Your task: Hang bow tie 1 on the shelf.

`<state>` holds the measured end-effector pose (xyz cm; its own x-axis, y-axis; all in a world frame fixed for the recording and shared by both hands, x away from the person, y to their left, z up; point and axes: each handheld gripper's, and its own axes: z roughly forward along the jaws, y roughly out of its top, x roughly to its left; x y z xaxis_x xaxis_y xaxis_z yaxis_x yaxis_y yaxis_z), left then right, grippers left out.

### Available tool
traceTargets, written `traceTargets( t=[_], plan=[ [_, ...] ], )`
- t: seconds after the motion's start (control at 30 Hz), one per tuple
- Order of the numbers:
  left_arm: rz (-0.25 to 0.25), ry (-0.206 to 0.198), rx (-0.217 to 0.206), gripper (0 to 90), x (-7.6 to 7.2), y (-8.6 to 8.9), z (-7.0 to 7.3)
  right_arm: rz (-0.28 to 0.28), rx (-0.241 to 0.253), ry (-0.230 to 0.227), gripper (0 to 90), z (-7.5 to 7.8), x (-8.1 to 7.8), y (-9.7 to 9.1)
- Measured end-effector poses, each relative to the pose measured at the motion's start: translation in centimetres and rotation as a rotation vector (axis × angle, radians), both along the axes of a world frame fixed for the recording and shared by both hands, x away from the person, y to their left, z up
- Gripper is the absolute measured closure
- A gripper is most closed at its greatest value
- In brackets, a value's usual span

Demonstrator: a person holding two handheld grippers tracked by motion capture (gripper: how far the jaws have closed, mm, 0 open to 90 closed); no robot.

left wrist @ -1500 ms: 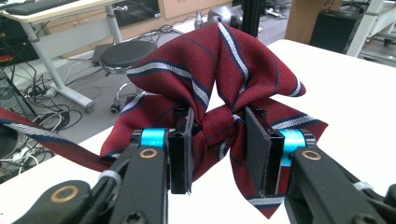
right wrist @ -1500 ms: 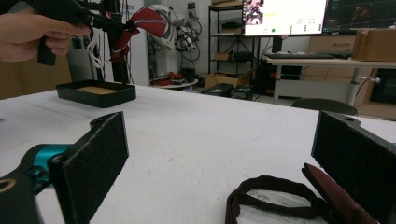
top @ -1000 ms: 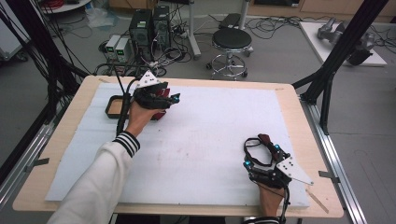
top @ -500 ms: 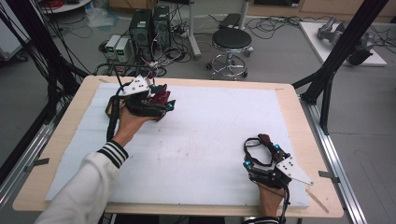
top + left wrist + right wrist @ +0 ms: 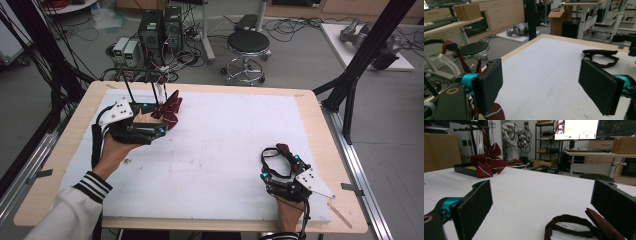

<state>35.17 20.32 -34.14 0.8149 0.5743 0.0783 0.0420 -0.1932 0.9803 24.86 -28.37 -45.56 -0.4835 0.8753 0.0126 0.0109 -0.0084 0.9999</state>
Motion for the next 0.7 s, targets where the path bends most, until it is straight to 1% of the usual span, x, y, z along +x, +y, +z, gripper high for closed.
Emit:
traceTargets(
  t=[0.03, 0.13, 0.27, 0.3, 0.4, 0.57, 0.6, 0.63, 0.7],
  plan=[
    [-0.005, -0.001, 0.004, 20.2, -0.2, 0.3, -0.1, -0.001, 0.001, 0.001, 2.9, 0.0, 0.0, 0.0],
    [-0.025, 0.006, -0.003, 20.2, -0.8, 1.1, -0.5, -0.002, -0.002, -0.004, 3.0, 0.0, 0.0, 0.0],
    [-0.025, 0.013, -0.01, 20.2, -1.2, 1.9, -0.9, -0.001, 0.003, 0.008, 3.0, 0.0, 0.0, 0.1],
    [-0.021, 0.011, -0.01, 20.2, -1.3, 2.2, -1.1, -0.002, -0.001, 0.006, 3.0, 0.0, 0.0, 0.0],
    [-0.023, 0.015, -0.012, 20.2, -1.4, 2.6, -1.3, -0.004, 0.0, 0.008, 3.0, 0.0, -0.1, 0.1],
    [-0.022, 0.015, -0.028, 20.2, -1.5, 3.0, -1.6, -0.003, 0.0, 0.007, 2.9, 0.0, -0.1, 0.1],
    [-0.02, 0.014, -0.027, 20.2, -1.6, 3.0, -1.6, -0.004, -0.002, 0.0, 2.9, 0.0, 0.0, 0.0],
    [-0.023, 0.012, -0.026, 20.2, -1.6, 3.0, -1.6, -0.002, 0.001, 0.008, 2.9, 0.0, -0.1, 0.1],
    [-0.024, 0.009, -0.023, 20.2, -1.7, 3.1, -1.7, -0.006, -0.002, 0.001, 2.9, 0.0, 0.0, 0.0]
  ],
)
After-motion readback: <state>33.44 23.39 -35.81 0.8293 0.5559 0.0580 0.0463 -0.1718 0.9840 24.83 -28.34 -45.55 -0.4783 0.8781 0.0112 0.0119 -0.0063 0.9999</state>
